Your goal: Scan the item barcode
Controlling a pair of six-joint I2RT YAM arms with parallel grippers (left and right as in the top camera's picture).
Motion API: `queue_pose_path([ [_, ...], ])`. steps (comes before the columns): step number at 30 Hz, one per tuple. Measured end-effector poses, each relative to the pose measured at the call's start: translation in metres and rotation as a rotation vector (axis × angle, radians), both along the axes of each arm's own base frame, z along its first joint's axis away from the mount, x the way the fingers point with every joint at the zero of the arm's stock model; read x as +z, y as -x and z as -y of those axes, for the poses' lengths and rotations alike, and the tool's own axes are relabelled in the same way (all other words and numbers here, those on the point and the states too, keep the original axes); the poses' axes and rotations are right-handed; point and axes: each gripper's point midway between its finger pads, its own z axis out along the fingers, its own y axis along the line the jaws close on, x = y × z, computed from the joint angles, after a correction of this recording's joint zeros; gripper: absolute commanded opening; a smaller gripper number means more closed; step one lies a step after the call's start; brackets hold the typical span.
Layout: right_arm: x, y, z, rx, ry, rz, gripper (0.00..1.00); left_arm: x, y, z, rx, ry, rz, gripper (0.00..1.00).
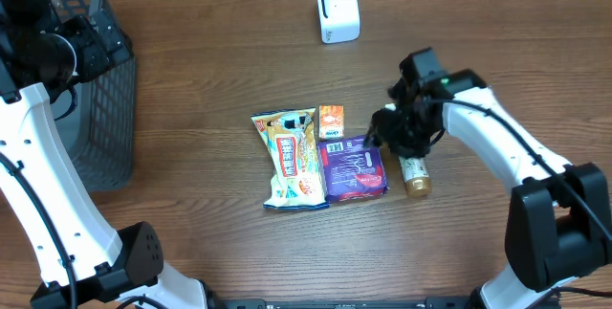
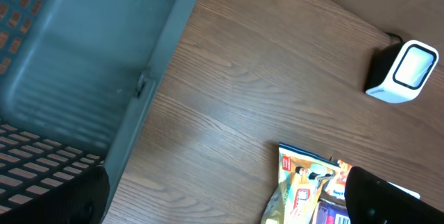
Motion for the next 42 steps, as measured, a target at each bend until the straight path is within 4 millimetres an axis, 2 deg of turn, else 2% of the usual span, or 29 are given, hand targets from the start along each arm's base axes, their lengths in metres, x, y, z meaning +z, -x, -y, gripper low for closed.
queue_pose_path([
  [2,-0.013,0.012,-0.002,0.015,0.007,-0.021,0.8,0.0,0.0,0.0,0.0,0.0,0.0,1.0],
  [5,-0.028,0.024,-0.003,0.019,0.013,-0.043,0.89,0.0,0.0,0.0,0.0,0.0,0.0,1.0],
  [7,-0.037,0.028,-0.002,0.013,0.01,-0.045,0.87,0.0,0.0,0.0,0.0,0.0,0.0,1.0],
  [9,-0.041,0.03,-0.003,0.003,-0.002,-0.05,0.74,0.0,0.0,0.0,0.0,0.0,0.0,1.0],
  [11,-0.042,0.031,-0.005,-0.001,-0.02,-0.053,0.55,0.0,0.0,0.0,0.0,0.0,0.0,1.0],
  [12,-0.042,0.031,-0.007,-0.003,-0.027,-0.056,0.3,0.0,0.0,0.0,0.0,0.0,0.0,1.0],
  [13,-0.041,0.032,-0.008,-0.01,-0.035,-0.061,0.13,0.0,0.0,0.0,0.0,0.0,0.0,1.0],
  [14,-0.04,0.032,-0.009,-0.015,-0.041,-0.066,0.04,0.0,0.0,0.0,0.0,0.0,0.0,1.0],
  [19,-0.028,0.027,-0.009,-0.044,-0.071,-0.071,0.04,0.0,0.0,0.0,0.0,0.0,0.0,1.0],
  [23,-0.016,0.019,0.005,-0.076,0.007,-0.084,0.04,0.0,0.0,0.0,0.0,0.0,0.0,1.0],
  [26,0.003,0.002,0.019,-0.096,0.107,-0.051,0.04,0.0,0.0,0.0,0.0,0.0,0.0,1.0],
  [30,0.049,-0.03,0.046,-0.151,0.288,0.061,0.04,0.0,0.0,0.0,0.0,0.0,0.0,1.0],
  [33,0.083,-0.043,0.08,-0.243,0.475,0.135,0.04,0.0,0.0,0.0,0.0,0.0,0.0,1.0],
  [35,0.097,-0.039,0.109,-0.316,0.629,0.149,0.04,0.0,0.0,0.0,0.0,0.0,0.0,1.0],
  [38,0.111,-0.021,0.151,-0.432,0.852,0.13,0.04,0.0,0.0,0.0,0.0,0.0,0.0,1.0],
  [42,0.121,-0.016,0.194,-0.619,1.009,0.144,0.04,0.0,0.0,0.0,0.0,0.0,0.0,1.0],
])
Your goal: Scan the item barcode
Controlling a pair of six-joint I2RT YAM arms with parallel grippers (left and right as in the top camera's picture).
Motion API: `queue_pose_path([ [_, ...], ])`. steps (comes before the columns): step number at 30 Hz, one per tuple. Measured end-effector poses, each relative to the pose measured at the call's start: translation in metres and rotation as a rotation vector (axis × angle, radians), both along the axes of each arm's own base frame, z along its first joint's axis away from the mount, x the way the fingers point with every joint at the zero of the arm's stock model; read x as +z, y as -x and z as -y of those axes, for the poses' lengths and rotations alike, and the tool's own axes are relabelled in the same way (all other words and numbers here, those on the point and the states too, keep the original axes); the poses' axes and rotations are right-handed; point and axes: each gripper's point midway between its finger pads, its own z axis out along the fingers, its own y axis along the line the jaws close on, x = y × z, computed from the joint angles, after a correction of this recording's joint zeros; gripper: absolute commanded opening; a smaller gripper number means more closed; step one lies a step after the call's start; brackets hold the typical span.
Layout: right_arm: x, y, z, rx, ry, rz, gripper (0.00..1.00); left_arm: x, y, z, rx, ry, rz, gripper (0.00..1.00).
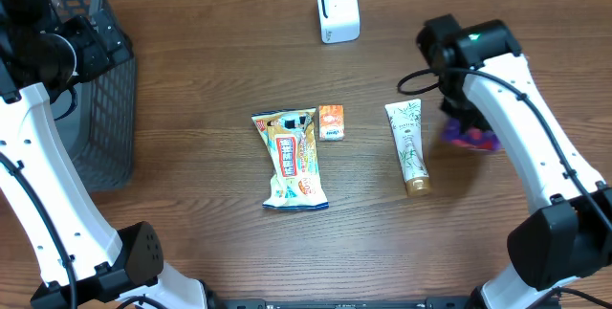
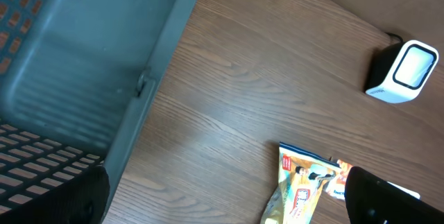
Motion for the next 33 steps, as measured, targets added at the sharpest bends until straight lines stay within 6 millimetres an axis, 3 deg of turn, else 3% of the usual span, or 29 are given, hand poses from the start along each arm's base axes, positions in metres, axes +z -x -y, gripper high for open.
queue_pose_path([
  [4,-0.011,-0.002,0.036,-0.137,0.06,0.058,0.04,0.0,0.0,0.0,0.0,0.0,0.0,1.0],
  [7,-0.029,0.009,0.059,-0.213,0.088,0.036,0.04,0.0,0.0,0.0,0.0,0.0,0.0,1.0],
  [10,-0.045,0.027,0.075,-0.265,0.1,-0.021,0.04,0.0,0.0,0.0,0.0,0.0,0.0,1.0],
  [14,-0.059,0.043,0.08,-0.305,0.086,-0.076,0.04,0.0,0.0,0.0,0.0,0.0,0.0,1.0],
  [22,-0.072,0.041,0.062,-0.259,0.005,-0.104,0.04,0.0,0.0,0.0,0.0,0.0,0.0,1.0],
  [33,-0.089,0.049,-0.009,0.006,-0.066,-0.221,0.17,0.0,0.0,0.0,0.0,0.0,0.0,1.0],
])
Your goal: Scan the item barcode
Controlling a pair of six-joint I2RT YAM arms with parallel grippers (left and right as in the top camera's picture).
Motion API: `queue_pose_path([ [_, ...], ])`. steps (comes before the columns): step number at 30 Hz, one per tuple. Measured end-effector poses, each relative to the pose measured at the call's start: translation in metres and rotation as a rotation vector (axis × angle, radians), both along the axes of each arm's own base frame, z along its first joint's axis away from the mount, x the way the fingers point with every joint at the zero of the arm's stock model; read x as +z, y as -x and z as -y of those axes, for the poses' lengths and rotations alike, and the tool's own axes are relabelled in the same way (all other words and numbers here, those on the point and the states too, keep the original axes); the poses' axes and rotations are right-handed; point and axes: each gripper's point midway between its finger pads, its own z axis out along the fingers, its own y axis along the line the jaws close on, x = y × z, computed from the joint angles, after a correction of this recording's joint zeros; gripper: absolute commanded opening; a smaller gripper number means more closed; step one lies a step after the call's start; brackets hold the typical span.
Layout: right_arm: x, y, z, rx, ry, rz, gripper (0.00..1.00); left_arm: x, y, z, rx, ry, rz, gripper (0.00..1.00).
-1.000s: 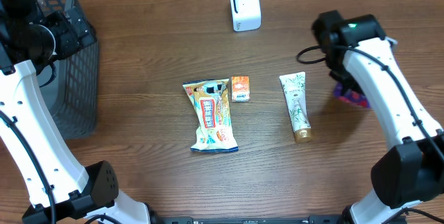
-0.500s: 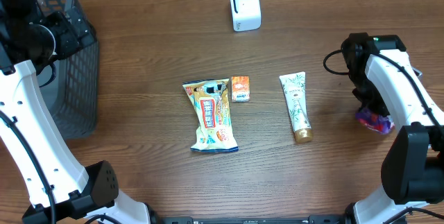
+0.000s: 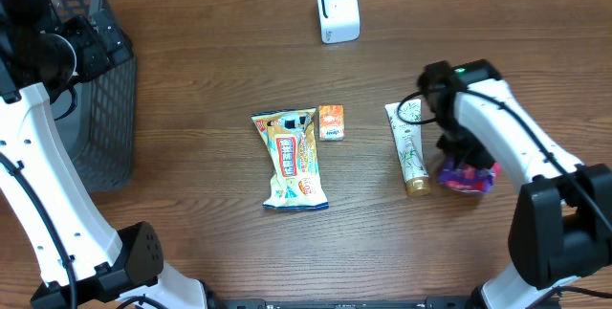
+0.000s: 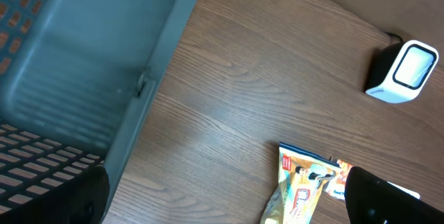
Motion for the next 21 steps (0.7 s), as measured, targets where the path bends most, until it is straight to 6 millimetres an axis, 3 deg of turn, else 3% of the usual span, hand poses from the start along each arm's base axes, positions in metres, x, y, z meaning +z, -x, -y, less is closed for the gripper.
queue_pose_path([
  [13,-0.002,0.007,-0.074,0.229,-0.073,-0.012,0.29,0.0,0.0,0.0,0.0,0.0,0.0,1.0],
  [16,0.001,-0.004,-0.098,0.26,-0.165,0.029,0.32,0.0,0.0,0.0,0.0,0.0,0.0,1.0],
  [19,0.0,-0.025,-0.134,0.305,-0.319,0.106,0.37,0.0,0.0,0.0,0.0,0.001,0.0,1.0],
  [21,-0.002,-0.033,-0.159,0.329,-0.427,0.14,0.49,0.0,0.0,0.0,0.0,0.0,0.0,1.0],
])
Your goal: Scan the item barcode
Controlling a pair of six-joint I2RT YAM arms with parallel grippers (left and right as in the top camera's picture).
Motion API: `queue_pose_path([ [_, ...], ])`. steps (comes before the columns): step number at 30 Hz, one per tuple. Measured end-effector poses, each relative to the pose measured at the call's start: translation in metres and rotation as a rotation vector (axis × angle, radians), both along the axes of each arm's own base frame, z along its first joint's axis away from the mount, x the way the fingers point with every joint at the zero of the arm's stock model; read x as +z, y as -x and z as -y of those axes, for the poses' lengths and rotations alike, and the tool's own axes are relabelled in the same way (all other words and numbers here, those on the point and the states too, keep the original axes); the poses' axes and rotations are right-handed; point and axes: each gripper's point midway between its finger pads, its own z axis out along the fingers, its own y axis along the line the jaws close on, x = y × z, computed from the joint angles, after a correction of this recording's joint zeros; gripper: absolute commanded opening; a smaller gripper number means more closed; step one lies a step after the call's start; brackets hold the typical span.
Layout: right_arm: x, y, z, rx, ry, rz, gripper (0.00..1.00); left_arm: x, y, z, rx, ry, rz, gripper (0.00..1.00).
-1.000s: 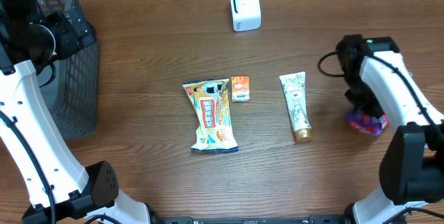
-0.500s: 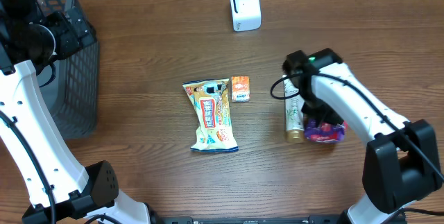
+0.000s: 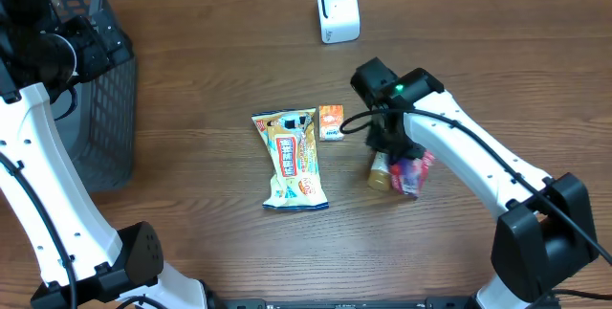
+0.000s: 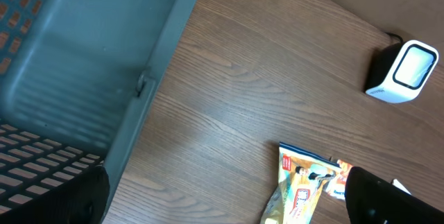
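Note:
My right gripper (image 3: 400, 156) hangs over the table's middle right, apparently shut on the purple packet (image 3: 413, 173), which shows narrow and tilted beneath it. Its jaws are hidden under the wrist. Right beside the packet, the gold cap of the white tube (image 3: 380, 173) pokes out; the arm covers the rest of the tube. The white scanner (image 3: 338, 10) stands at the far edge and also appears in the left wrist view as the scanner (image 4: 404, 71). My left gripper (image 4: 225, 210) is open and empty, high at the left by the basket.
A grey mesh basket (image 3: 100, 108) fills the left side. A yellow snack bag (image 3: 292, 159) and a small orange box (image 3: 331, 121) lie at the table's middle, just left of my right gripper. The scanner's cable runs off the far edge.
My right gripper has moved left with the purple packet, from right of the tube to over it. The tube's gold cap now shows further left than before. The left arm has not moved.
My right gripper was down at the purple packet lying beside the snack bag. Then it held the packet up at the right, past the tube. Then it was lower, right of the tube, and now it is over the tube with the packet.

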Motion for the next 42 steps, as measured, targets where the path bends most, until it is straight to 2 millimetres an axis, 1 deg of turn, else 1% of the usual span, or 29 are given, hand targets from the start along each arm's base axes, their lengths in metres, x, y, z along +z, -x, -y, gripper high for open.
queue_pose_path([
  [2,-0.001,-0.003,-0.02,0.033,-0.089,0.003,0.56,0.0,0.0,0.0,0.0,0.0,0.0,0.99],
  [4,0.0,-0.002,-0.034,0.066,-0.155,-0.006,0.59,0.0,0.0,0.0,0.0,0.0,0.0,1.0],
  [6,0.0,0.0,-0.042,0.093,-0.193,-0.018,0.62,0.0,0.0,0.0,0.0,0.0,0.0,1.0],
  [8,0.002,0.005,-0.042,0.106,-0.206,-0.05,0.67,0.0,0.0,0.0,-0.001,0.0,0.0,1.0],
  [10,0.008,0.008,-0.035,0.1,-0.201,-0.081,0.69,0.0,0.0,0.0,0.0,0.0,-0.001,1.0],
  [11,0.014,0.007,-0.028,0.085,-0.195,-0.09,0.73,0.0,0.0,0.0,0.0,0.0,0.0,1.0],
  [12,0.02,0.006,-0.019,0.063,-0.188,-0.099,0.78,0.0,0.0,0.0,0.0,0.0,0.0,1.0],
  [13,0.028,0.001,-0.006,0.035,-0.184,-0.105,0.87,0.0,0.0,0.0,0.0,0.0,0.0,1.0],
  [14,0.033,-0.003,0.004,0.01,-0.181,-0.103,0.97,0.0,0.0,0.0,0.0,0.0,0.0,1.0],
  [15,0.037,-0.008,0.016,-0.014,-0.183,-0.099,1.0,0.0,0.0,0.0,0.0,0.0,0.0,1.0],
  [17,0.042,-0.017,0.042,-0.048,-0.184,-0.1,1.0,0.0,0.0,0.0,-0.001,0.0,0.0,1.0],
  [20,0.041,-0.021,0.075,-0.088,-0.197,-0.117,1.0,0.0,0.0,0.0,0.0,0.0,0.0,1.0],
  [22,0.04,-0.023,0.089,-0.099,-0.231,-0.124,1.0,0.0,0.0,0.0,0.0,0.0,0.0,1.0],
  [23,0.036,-0.024,0.099,-0.106,-0.261,-0.13,1.0,0.0,0.0,0.0,-0.001,0.0,0.0,1.0],
  [25,0.027,-0.023,0.107,-0.109,-0.304,-0.139,1.0,0.0,0.0,0.0,0.0,0.0,0.0,1.0],
  [28,0.008,-0.015,0.113,-0.099,-0.395,-0.166,1.0,0.0,0.0,0.0,0.0,0.0,0.0,1.0],
  [30,-0.006,-0.011,0.113,-0.088,-0.478,-0.169,0.99,0.0,0.0,0.0,0.0,0.0,0.0,1.0],
  [33,-0.022,-0.004,0.111,-0.077,-0.596,-0.164,0.97,0.0,0.0,0.0,0.0,0.0,0.0,1.0],
  [38,-0.036,0.005,0.11,-0.087,-0.773,-0.121,0.85,0.0,0.0,0.0,0.0,0.0,0.0,1.0],
  [42,-0.05,0.008,0.105,-0.083,-0.859,-0.074,0.81,0.0,0.0,0.0,-0.001,0.0,0.0,1.0],
])
